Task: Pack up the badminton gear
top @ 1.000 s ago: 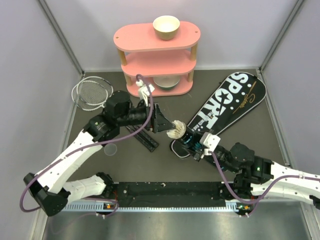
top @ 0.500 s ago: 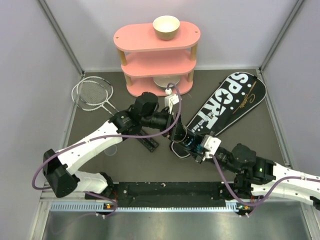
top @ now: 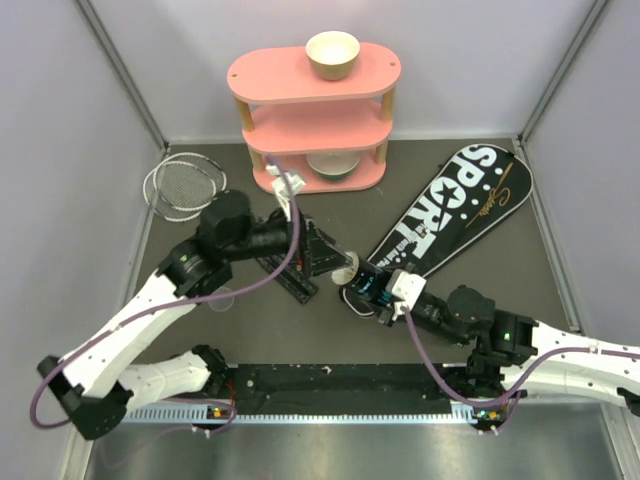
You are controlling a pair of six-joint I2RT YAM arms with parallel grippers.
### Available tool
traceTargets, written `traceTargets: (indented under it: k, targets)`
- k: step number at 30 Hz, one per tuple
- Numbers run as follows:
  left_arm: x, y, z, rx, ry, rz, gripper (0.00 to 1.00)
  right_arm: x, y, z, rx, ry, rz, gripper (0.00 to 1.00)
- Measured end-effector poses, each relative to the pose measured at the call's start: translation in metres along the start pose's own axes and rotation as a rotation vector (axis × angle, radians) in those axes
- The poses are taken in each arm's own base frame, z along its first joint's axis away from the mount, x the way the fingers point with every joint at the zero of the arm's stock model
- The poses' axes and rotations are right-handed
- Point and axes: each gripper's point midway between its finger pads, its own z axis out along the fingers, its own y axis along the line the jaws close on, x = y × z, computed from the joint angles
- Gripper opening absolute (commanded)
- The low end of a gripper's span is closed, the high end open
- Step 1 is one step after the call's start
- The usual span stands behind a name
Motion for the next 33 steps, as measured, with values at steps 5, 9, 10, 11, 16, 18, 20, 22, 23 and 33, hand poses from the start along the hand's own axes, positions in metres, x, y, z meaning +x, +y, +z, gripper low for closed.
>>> traceTargets:
  k: [5,9,10,11,16,18,20,22,23,33]
  targets:
    - [-0.027,-0.015,-0.025,-0.001,-0.137,0.061,0.97,0.006,0.002,0.003,-0.001,0.026,-0.007,0.00]
    - [-0.028,0.004,-0.034,-0.099,-0.168,0.035,0.89,0.001,-0.002,0.000,0.013,0.006,0.004,0.00]
    - [-0.025,0.012,-0.035,-0.125,-0.166,0.022,0.90,0.000,-0.003,-0.001,0.016,0.000,0.007,0.00]
    - [-0.023,0.019,-0.037,-0.152,-0.163,0.008,0.91,-0.001,-0.004,-0.002,0.019,-0.004,0.010,0.00]
    - [0.008,0.037,-0.030,-0.141,-0.077,-0.076,0.93,-0.003,-0.003,-0.002,0.015,-0.013,0.015,0.00]
    - [0.016,0.035,-0.023,-0.104,-0.034,-0.101,0.90,-0.004,-0.001,-0.001,0.004,-0.018,0.015,0.00]
    - [0.020,0.034,-0.016,-0.071,-0.003,-0.123,0.88,-0.006,0.000,-0.001,-0.002,-0.026,0.016,0.00]
    - [0.024,0.034,-0.007,-0.035,0.031,-0.140,0.84,-0.008,0.001,-0.001,-0.008,-0.032,0.017,0.00]
    - [0.026,0.033,-0.002,-0.022,0.045,-0.148,0.82,-0.008,0.001,-0.001,-0.011,-0.035,0.018,0.00]
    - [0.060,0.036,0.050,0.014,0.240,-0.188,0.89,-0.001,0.001,-0.002,-0.008,-0.009,0.010,0.00]
